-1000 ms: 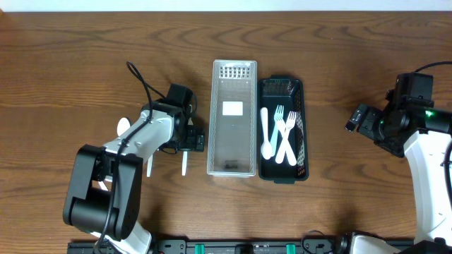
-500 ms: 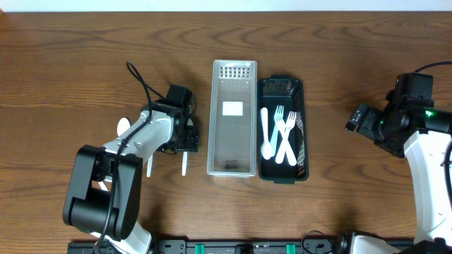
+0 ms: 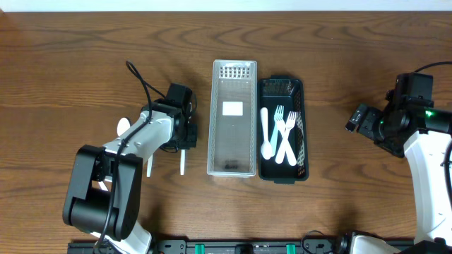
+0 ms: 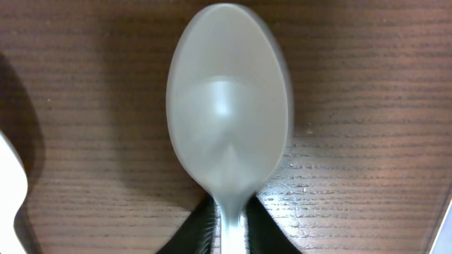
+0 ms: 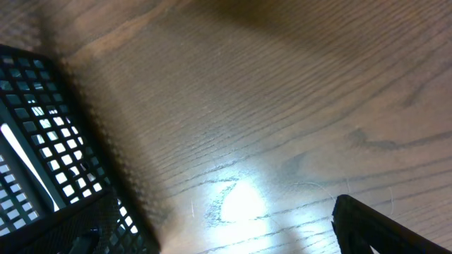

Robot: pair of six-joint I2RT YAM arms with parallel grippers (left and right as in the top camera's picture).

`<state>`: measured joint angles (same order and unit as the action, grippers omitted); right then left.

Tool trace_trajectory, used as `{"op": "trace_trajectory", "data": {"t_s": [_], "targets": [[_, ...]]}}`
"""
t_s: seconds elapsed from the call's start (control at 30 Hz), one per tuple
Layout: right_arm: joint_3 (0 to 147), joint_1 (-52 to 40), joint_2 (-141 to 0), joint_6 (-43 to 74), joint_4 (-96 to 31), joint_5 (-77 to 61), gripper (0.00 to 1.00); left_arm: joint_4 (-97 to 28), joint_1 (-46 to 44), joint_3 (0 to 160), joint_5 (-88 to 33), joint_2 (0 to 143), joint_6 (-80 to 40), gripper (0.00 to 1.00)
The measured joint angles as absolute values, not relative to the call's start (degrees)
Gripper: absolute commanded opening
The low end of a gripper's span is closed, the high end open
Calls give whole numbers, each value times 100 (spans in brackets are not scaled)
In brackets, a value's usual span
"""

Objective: Pack container
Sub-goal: 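Lower the left gripper onto a white spoon and close on it, then carry the spoon right and lower it into the clear basket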

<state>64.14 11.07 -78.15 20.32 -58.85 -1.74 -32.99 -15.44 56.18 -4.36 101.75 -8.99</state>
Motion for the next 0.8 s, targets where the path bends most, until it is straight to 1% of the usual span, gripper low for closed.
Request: {"op": "trace_trajectory", "data": {"t_s": [0.13, 0.33, 0.47, 0.6, 0.7, 0.8], "targets": [[6414, 1107, -7815, 2032, -5885, -176, 99, -3299, -1544, 5616, -445, 10175, -886, 6], [6414, 1107, -7815, 2032, -5885, -176, 99, -3367, -1544, 5618, -458, 10160, -880, 6], [6414, 1107, -7815, 2032, -5885, -176, 99, -4051, -1557, 5734, -456, 10084, -882, 6], [6414, 1107, -7815, 2032, -5887, -176, 99, -4923, -1710, 6416, -403, 9677, -882, 6], [6410, 1107, -7815, 2032, -5887, -174, 99, -5256, -1997, 7122, -338, 9157, -926, 6], [6410, 1107, -7815, 2032, -5885, -176, 99, -5286, -2449, 7682, -231, 8626, -1092, 6]]}}
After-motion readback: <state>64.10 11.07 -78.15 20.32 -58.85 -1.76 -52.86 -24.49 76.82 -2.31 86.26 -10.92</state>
